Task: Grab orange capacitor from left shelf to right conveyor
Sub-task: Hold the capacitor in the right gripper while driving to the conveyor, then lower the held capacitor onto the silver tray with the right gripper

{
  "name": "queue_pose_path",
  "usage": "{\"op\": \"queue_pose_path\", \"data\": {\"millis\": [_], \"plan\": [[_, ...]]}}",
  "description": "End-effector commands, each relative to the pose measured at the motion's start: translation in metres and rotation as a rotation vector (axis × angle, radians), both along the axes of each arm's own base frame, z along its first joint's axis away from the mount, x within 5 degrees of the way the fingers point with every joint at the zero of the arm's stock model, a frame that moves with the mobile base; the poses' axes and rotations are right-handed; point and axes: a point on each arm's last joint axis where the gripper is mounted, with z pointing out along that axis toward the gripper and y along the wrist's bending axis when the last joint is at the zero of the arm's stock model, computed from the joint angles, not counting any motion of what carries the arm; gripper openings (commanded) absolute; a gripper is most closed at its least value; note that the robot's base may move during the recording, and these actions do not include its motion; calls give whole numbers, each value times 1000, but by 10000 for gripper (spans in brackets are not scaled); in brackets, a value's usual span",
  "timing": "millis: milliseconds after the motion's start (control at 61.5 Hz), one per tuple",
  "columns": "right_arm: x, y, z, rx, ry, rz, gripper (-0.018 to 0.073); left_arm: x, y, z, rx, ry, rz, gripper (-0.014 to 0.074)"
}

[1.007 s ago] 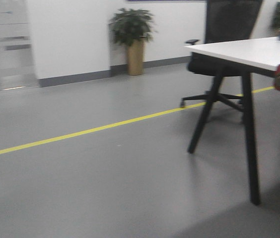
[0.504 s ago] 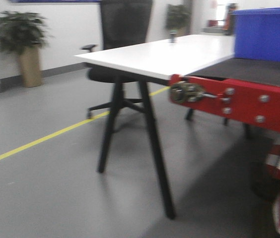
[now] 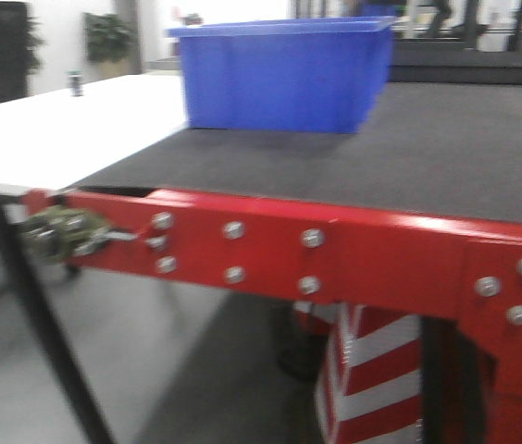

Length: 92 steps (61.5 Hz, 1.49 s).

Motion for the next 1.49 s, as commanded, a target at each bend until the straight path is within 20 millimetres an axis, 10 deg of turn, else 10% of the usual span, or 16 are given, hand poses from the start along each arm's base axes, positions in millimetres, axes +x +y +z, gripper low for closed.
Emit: {"op": "queue_pose_path", "data": {"millis": [0, 1478], "plan": [[0, 0, 15, -4, -96, 6, 151, -1, 1, 10, -12, -99, 6, -127], [0, 0, 16, -4, -100, 7, 151, -1, 1, 10, -12, -97, 6, -127]]}}
